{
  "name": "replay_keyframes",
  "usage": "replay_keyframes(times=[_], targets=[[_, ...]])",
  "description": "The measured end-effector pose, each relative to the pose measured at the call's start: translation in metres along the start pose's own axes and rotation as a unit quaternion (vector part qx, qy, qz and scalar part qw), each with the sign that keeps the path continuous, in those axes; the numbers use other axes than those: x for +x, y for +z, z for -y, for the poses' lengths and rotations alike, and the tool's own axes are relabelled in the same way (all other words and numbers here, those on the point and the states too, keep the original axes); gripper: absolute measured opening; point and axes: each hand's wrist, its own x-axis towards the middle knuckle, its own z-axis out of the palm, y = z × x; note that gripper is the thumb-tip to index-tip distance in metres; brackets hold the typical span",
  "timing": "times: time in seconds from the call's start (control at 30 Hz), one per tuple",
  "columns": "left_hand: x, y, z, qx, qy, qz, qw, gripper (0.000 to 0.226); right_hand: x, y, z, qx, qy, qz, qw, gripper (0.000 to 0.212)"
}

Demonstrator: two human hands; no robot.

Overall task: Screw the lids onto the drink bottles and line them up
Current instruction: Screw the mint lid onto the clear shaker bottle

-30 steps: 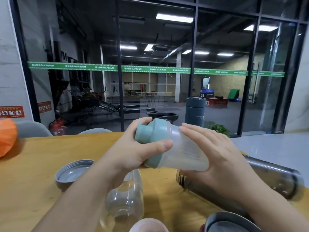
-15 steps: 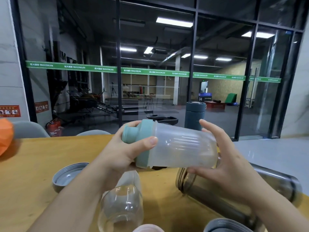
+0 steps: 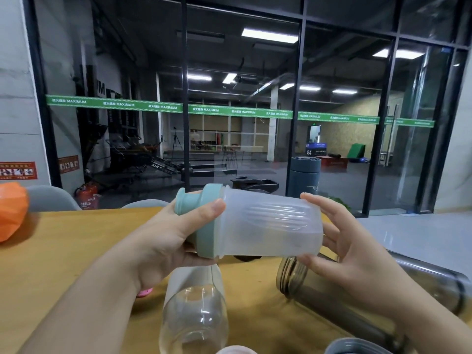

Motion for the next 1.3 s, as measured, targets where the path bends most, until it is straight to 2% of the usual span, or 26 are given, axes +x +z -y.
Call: replay_keyframes(times=[0.1, 0.3, 0.43, 0.63, 0.77, 0.93, 1.07, 1.13, 1.2, 1.3], targets=[[-0.001, 0.007, -0.003, 0.009, -0.012, -0.018, 1.0, 0.069, 0.0, 0.002, 0.0, 0.01, -0.021, -0.022, 0.999, 0.083], [-0.001, 0.006, -0.007, 0.028, -0.014, -0.056, 0.998, 0.075, 0.003, 0.006, -0.002, 0.082, -0.034, -0.015, 0.996, 0.072], [-0.001, 0.003, -0.007, 0.028, 0.008, -0.038, 0.999, 0.078, 0.001, 0.003, 0.003, 0.083, -0.016, -0.036, 0.996, 0.082], [-0.003, 0.003, -0.005, 0.05, 0.065, 0.018, 0.996, 0.078, 0.004, 0.006, 0.001, 0.1, 0.065, -0.075, 0.99, 0.094], [-0.002, 0.002, -0.005, 0.04, 0.087, 0.041, 0.995, 0.075, 0.006, 0.003, 0.002, 0.155, 0.109, -0.049, 0.981, 0.103], [0.0, 0.006, -0.004, 0.026, 0.09, 0.027, 0.995, 0.076, 0.008, -0.002, 0.0, 0.196, 0.118, -0.016, 0.973, 0.105], [0.001, 0.005, -0.004, 0.012, 0.076, -0.007, 0.997, 0.075, 0.007, -0.005, 0.002, 0.234, 0.096, 0.011, 0.967, 0.081], [0.001, 0.004, -0.005, 0.013, 0.074, -0.012, 0.997, 0.084, 0.006, -0.008, 0.002, 0.263, 0.09, 0.027, 0.96, 0.079], [0.0, 0.002, -0.006, 0.019, 0.072, -0.014, 0.997, 0.095, 0.006, -0.009, 0.001, 0.283, 0.098, 0.04, 0.953, 0.083], [-0.001, 0.0, -0.006, 0.026, 0.069, -0.011, 0.997, 0.088, 0.007, -0.007, 0.002, 0.283, 0.129, 0.048, 0.949, 0.095]])
